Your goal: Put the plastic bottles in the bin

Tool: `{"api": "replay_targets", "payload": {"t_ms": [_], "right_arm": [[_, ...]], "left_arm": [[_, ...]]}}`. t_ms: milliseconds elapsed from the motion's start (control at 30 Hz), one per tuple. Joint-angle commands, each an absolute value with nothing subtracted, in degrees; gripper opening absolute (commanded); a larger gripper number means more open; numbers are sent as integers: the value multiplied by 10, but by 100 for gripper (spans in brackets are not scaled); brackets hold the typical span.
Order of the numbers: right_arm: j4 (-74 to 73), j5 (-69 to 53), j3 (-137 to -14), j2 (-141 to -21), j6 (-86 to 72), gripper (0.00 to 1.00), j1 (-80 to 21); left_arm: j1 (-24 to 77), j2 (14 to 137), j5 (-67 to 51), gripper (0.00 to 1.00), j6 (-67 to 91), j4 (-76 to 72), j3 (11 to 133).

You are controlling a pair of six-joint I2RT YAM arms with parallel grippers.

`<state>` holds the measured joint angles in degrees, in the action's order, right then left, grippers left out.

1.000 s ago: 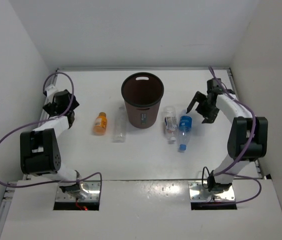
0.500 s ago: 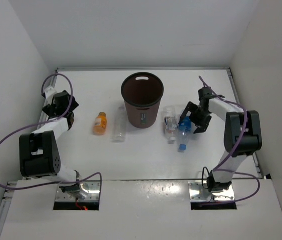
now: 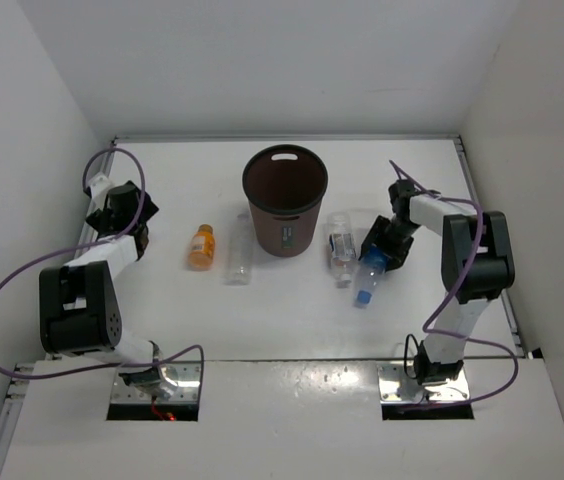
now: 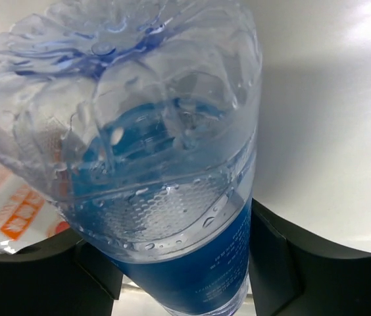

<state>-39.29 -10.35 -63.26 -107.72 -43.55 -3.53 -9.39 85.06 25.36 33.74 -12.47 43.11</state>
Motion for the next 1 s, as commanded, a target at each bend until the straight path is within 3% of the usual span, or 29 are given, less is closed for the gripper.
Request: {"api": "replay_targets", "payload": {"t_ms": [0,300,433,700,967], "right_arm": [[-432,-39,-669,-1047,-438,36,-29],[-496,36,-894,-950,-431,23,-40],[-496,42,-988,-924,-432,3,-45],[-374,-68,-1043,-883,-407,2,-78],[-381,-53,-1128,-944,-372,2,-172]], "left_arm": [[-101,851,261,100,349,-136,441],[-101,839,309,100,424,-73,446],[-101,839,223,100,340,-58,468],[-101,845,153,100,344,-62,468],[-101,850,131,100,359,-73,458]]}}
